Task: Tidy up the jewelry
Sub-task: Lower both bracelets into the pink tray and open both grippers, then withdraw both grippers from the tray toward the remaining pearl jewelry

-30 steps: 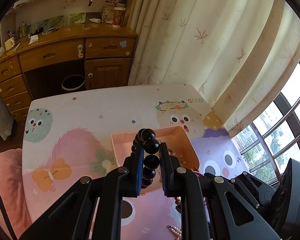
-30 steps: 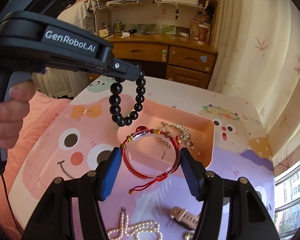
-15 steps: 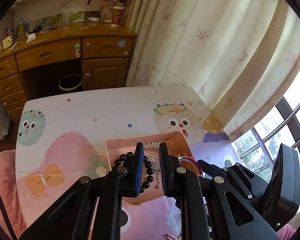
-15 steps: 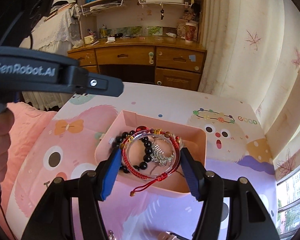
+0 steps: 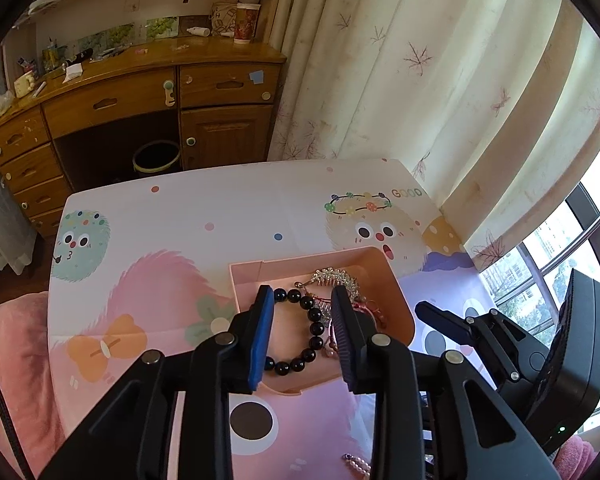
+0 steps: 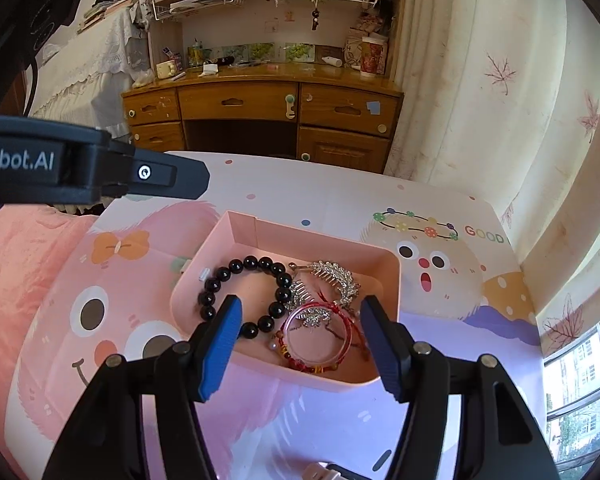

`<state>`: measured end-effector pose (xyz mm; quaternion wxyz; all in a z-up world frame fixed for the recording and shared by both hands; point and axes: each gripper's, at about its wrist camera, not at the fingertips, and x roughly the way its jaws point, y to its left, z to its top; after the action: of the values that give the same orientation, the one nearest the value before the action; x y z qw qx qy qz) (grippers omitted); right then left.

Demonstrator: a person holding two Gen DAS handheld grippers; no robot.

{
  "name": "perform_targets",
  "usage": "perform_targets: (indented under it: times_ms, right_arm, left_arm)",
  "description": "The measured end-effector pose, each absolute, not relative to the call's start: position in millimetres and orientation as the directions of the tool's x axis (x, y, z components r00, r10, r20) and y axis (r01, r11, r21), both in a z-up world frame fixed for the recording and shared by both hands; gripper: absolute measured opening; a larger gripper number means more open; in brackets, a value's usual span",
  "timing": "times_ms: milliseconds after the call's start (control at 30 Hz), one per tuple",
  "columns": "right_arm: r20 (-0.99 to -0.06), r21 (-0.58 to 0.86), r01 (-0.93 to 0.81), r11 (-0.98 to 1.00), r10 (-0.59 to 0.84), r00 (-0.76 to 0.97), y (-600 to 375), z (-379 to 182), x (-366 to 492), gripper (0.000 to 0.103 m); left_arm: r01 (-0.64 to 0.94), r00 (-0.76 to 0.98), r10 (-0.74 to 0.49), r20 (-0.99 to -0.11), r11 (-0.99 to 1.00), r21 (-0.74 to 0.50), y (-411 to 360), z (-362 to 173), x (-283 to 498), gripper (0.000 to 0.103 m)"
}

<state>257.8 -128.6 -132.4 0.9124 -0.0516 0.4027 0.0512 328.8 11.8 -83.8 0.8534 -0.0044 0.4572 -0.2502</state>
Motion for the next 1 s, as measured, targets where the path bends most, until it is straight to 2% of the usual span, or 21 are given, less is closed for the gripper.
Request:
perform_targets:
  times_ms: [67,133,233,400,533,867,1000]
  right_arm:
    - [-0.74,-0.06,-0.133,0.989,0.045,0.671,-129,-131,255,0.062]
    - [-0.74,-0.063,-0.129,0.99,0.041,0.671,-131,-131,252,0.062]
    - [-0.739,-0.065,-0.115,0.991,0.03,0.673,-134,-128,245,0.062]
    - [-0.741,-0.063,-0.107,0.992,0.025,0.671,-142,-123,231,0.062]
    - [-0.75,-0.051,-0.116,0.992,0.038,0.66,-151,-119,216,0.062]
    - [-0.795,0.068,-0.179,0.982,0.161,0.584,-185,-114,166,0.062]
    - [-0.821,0.069,-0.222,0.972,0.182,0.541,-196,-116,146,0.062]
  left_arm:
    - [0.426,0.448,-0.429,-0.784,0.874,-0.234,10,-85,327,0.038]
    - [0.428,0.448,-0.42,-0.789,0.876,-0.223,9,-85,323,0.041]
    - [0.407,0.458,-0.378,-0.805,0.894,-0.188,8,-86,316,0.062]
    - [0.369,0.451,-0.328,-0.83,0.915,-0.161,11,-91,303,0.066]
    - [0.327,0.45,-0.284,-0.847,0.935,-0.14,13,-93,289,0.078]
    - [0.208,0.434,-0.191,-0.881,0.972,-0.108,10,-95,245,0.082]
    - [0.161,0.423,-0.151,-0.893,0.983,-0.09,5,-98,227,0.083]
